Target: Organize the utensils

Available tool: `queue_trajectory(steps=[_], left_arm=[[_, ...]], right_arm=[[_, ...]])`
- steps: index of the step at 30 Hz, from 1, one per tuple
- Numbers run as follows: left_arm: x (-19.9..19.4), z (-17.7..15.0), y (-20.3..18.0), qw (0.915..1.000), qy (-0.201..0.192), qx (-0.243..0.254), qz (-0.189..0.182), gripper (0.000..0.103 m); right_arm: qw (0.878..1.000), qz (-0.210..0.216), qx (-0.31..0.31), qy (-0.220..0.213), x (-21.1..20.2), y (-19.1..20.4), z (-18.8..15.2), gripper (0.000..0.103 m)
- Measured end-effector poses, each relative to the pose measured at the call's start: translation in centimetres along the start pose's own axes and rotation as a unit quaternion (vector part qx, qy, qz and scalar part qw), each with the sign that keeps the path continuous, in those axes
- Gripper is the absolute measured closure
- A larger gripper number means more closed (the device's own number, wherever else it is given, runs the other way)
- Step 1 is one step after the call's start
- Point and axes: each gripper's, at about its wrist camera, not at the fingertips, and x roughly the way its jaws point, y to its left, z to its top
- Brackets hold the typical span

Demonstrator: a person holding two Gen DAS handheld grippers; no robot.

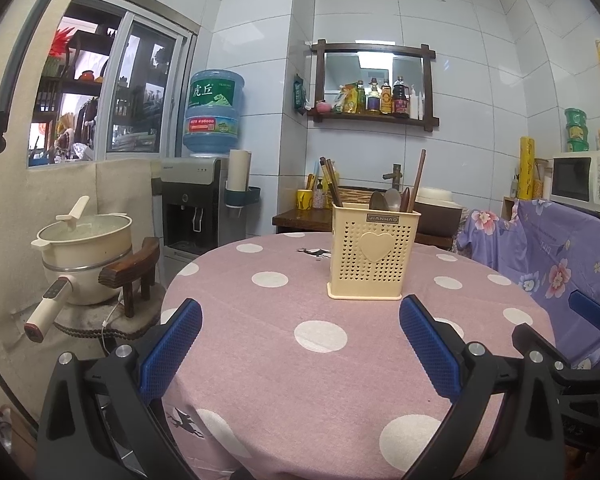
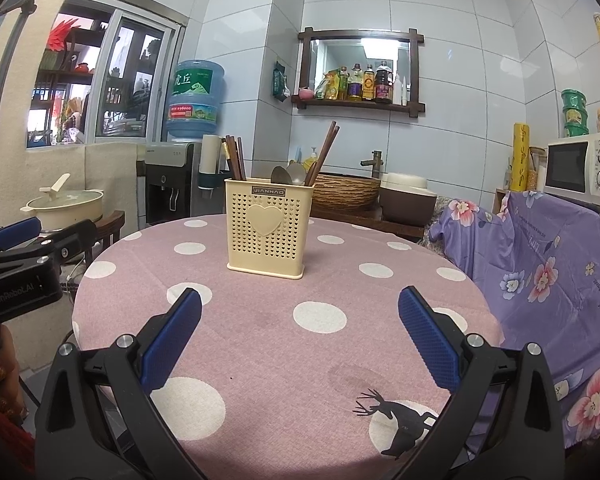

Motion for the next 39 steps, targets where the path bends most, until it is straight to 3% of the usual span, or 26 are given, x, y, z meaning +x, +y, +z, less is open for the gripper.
queue_trajectory(steps=[39], left_arm=[[0.27, 0.02, 0.0, 1.0, 0.007, -0.001, -0.002, 0.005]], right_arm=[[1.0, 0.001, -0.001, 0.002, 0.06, 0.02, 0.13, 0.006]])
